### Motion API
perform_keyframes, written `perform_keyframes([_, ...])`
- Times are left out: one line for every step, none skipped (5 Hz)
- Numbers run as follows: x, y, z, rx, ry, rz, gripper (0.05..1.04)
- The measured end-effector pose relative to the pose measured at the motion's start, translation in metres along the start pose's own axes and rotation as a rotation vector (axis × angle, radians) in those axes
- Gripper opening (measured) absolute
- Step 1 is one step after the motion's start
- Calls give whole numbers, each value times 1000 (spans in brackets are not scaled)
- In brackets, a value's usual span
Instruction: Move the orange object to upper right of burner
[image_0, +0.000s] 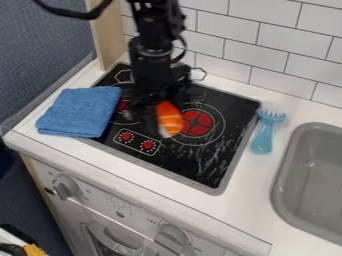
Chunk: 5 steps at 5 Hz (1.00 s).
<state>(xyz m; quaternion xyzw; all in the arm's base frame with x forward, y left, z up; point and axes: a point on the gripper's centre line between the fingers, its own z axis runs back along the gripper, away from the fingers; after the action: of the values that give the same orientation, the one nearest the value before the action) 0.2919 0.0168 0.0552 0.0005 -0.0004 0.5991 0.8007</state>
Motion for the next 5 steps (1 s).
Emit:
perform_keyframes([-3,-20,-5,-28,25,24,587])
perform_keyframes([-9,-44,-16,-51,70,39,587])
perform_keyframes([-10,-68,-34,-63,86,45,587])
perform_keyframes([-7,-93,-42,-50,66,51,587])
perform_keyframes([-6,-111,-43,-35,74,15,587])
